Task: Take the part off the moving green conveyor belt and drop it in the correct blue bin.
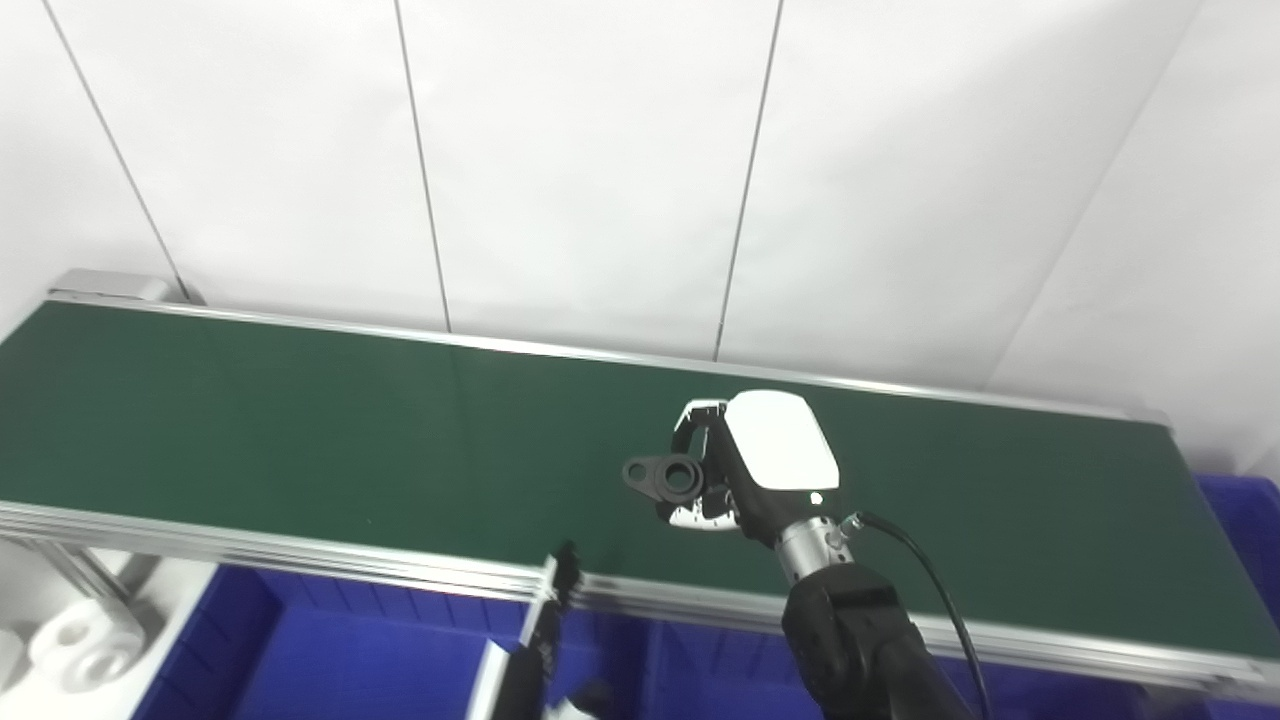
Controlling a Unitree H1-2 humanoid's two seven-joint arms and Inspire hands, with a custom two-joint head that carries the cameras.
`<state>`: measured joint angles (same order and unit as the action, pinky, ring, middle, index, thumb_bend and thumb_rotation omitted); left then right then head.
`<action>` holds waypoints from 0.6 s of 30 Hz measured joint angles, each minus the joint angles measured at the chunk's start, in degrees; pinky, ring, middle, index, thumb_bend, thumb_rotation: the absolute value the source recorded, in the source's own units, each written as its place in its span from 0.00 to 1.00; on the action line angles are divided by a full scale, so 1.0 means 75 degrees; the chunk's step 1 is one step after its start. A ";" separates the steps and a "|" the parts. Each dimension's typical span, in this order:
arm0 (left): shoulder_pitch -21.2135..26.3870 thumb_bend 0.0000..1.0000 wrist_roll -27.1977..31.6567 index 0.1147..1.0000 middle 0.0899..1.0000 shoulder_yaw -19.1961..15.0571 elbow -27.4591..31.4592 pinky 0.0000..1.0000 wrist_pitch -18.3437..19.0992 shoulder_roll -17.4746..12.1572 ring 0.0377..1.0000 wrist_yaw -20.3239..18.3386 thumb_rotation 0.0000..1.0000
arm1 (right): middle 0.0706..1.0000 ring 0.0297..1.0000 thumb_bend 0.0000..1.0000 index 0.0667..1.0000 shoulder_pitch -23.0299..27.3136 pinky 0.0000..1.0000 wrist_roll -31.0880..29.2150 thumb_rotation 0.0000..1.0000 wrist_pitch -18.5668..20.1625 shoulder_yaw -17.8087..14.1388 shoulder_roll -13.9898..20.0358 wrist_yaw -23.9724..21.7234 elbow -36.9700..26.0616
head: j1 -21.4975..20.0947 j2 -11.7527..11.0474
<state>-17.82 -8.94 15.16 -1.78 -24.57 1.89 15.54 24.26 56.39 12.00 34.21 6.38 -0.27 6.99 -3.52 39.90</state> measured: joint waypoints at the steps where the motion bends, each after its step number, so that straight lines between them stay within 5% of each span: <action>1: 0.0002 0.78 0.0053 1.00 0.98 -0.0089 0.0097 0.97 0.0074 -0.0047 0.96 -0.0093 0.93 | 0.22 0.16 0.50 0.45 -0.0174 0.13 0.0060 0.15 0.0044 -0.0020 0.0068 -0.0122 -0.0061 | -0.0151 0.0151; 10: 0.0023 0.79 0.0488 1.00 0.97 -0.0598 0.0804 0.95 0.0720 -0.0105 0.95 -0.0800 0.92 | 0.22 0.16 0.50 0.44 -0.1583 0.13 0.0604 0.15 0.0153 0.0021 0.0674 -0.0814 -0.0724 | -0.0831 0.1018; 18: 0.0032 0.81 0.0810 1.00 0.96 -0.0907 0.1564 0.96 0.1505 -0.0090 0.94 -0.1117 0.88 | 0.21 0.16 0.50 0.44 -0.2214 0.12 0.1003 0.15 0.0222 -0.0068 0.0688 -0.1396 -0.1227 | -0.1090 0.1371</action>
<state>-17.58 -2.87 8.37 9.95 -13.28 1.21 7.16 7.65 63.91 13.66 33.70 11.54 -10.74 -2.21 -11.69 50.19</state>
